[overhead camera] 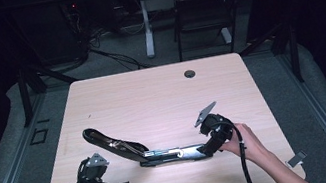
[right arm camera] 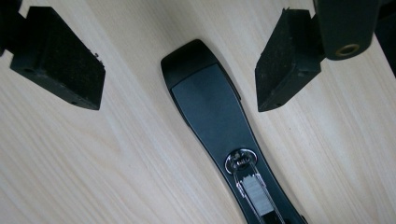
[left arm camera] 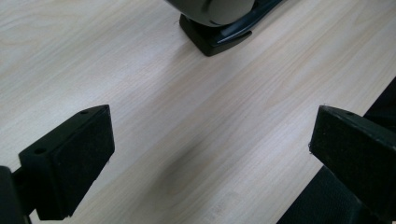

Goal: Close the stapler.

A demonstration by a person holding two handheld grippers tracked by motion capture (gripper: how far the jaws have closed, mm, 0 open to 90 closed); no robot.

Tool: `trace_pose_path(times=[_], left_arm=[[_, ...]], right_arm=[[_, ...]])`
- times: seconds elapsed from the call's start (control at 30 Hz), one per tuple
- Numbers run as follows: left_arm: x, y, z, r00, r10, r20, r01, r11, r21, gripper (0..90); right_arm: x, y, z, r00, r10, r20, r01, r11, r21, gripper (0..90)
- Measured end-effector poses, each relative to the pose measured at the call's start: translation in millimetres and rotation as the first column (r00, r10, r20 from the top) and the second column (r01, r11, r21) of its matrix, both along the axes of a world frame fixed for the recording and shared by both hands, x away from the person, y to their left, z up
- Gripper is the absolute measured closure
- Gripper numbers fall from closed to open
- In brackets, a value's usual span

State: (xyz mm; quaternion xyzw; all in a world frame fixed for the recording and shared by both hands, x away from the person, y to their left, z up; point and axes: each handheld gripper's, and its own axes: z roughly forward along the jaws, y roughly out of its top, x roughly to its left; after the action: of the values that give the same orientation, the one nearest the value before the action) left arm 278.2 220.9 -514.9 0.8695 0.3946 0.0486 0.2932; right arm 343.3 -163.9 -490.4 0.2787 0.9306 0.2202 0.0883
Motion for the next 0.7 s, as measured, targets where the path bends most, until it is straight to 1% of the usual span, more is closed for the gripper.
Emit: trace_pose_path(times=[0.03,0.07,0.1,0.13,0.2,0.23,0.3,0.33,0.37,0.4,0.43,0.47,0.5,0.53,0.57,0.6,0.63,0.67,0.7], left_arm=[[0.4,0.3,0.3,1.0000,0.009,0.002,-0.009,1.0000,-0.003,0.3],[1.0,1.6,1.4,1.0000,0.008,0.003,-0.008,1.0000,0.003,0.3],[1.2,2.2,1.6,0.9998,0.020,0.006,-0.020,0.9998,-0.005,0.3],[2.0,3.8,2.2,0.9998,0.019,0.006,-0.019,0.9998,-0.001,0.3],[3.1,6.5,2.2,0.9993,0.038,0.006,-0.038,0.9993,0.001,0.2],[3.9,7.9,2.1,0.9989,0.047,0.003,-0.047,0.9989,-0.005,0.2],[5.1,10.6,2.8,0.9971,0.075,0.008,-0.075,0.9971,-0.004,0.2],[5.9,12.3,3.7,0.9964,0.085,0.006,-0.085,0.9964,-0.007,0.3],[6.4,13.9,4.4,0.9949,0.099,0.016,-0.099,0.9950,-0.010,0.3],[7.1,15.4,5.6,0.9923,0.121,0.025,-0.121,0.9926,-0.004,0.4],[8.0,17.0,6.9,0.9903,0.136,0.028,-0.136,0.9907,-0.009,1.6],[8.8,18.8,8.3,0.9879,0.150,0.037,-0.150,0.9886,-0.009,5.3],[9.6,21.1,9.5,0.9825,0.181,0.044,-0.180,0.9835,-0.015,9.9],[10.3,22.7,10.1,0.9791,0.198,0.047,-0.197,0.9801,-0.018,15.8],[11.4,24.8,11.1,0.9757,0.213,0.051,-0.212,0.9769,-0.022,17.0],[12.2,27.0,12.4,0.9716,0.228,0.064,-0.227,0.9736,-0.028,18.3],[12.7,29.2,14.5,0.9676,0.242,0.072,-0.240,0.9700,-0.041,22.9],[13.1,30.8,16.1,0.9607,0.263,0.089,-0.259,0.9643,-0.058,27.1],[13.5,32.2,18.2,0.9528,0.285,0.104,-0.279,0.9576,-0.071,29.1]], right_arm=[[-0.8,-0.7,-0.6,0.9999,-0.011,0.004,0.011,0.9999,0.003,16.6],[-1.0,-1.5,-0.1,0.9999,-0.013,0.004,0.013,0.9999,-0.004,16.6],[-1.2,-1.7,-1.0,0.9998,-0.018,0.004,0.018,0.9998,0.012,16.7],[-1.2,-1.7,-0.8,0.9997,-0.021,0.008,0.021,0.9997,0.012,17.0],[-0.9,-0.7,0.2,0.9998,-0.016,0.013,0.016,0.9999,-0.005,17.1],[-0.9,0.3,-0.8,0.9997,-0.016,0.016,0.016,0.9998,0.009,17.1],[-0.7,1.7,0.7,0.9998,-0.010,0.019,0.010,0.9999,-0.008,17.3],[-0.9,2.3,0.3,0.9997,-0.012,0.021,0.012,0.9999,-0.003,17.6],[-0.9,2.7,0.2,0.9998,-0.010,0.020,0.010,0.9999,-0.005,17.7],[-1.2,2.9,0.2,0.9997,-0.009,0.020,0.009,0.9999,-0.005,17.8],[-1.4,2.8,0.3,0.9996,-0.011,0.026,0.011,0.9999,0.000,18.1],[-1.6,2.5,0.6,0.9995,-0.012,0.028,0.012,0.9999,0.000,18.2],[-1.7,2.1,0.8,0.9995,-0.011,0.029,0.011,0.9999,-0.001,18.3],[-1.6,1.4,1.0,0.9992,-0.014,0.036,0.014,0.9999,0.000,18.5],[-1.6,1.1,1.0,0.9991,-0.018,0.039,0.018,0.9998,0.000,18.6],[-1.5,0.8,1.2,0.9987,-0.020,0.047,0.020,0.9998,-0.003,19.1],[-1.8,0.7,1.5,0.9983,-0.027,0.052,0.026,0.9996,0.003,20.2],[-1.9,0.6,2.1,0.9976,-0.033,0.061,0.032,0.9995,0.005,20.9],[-1.6,-0.2,12.6,0.9997,-0.025,0.005,0.025,0.9941,-0.105,21.1]])
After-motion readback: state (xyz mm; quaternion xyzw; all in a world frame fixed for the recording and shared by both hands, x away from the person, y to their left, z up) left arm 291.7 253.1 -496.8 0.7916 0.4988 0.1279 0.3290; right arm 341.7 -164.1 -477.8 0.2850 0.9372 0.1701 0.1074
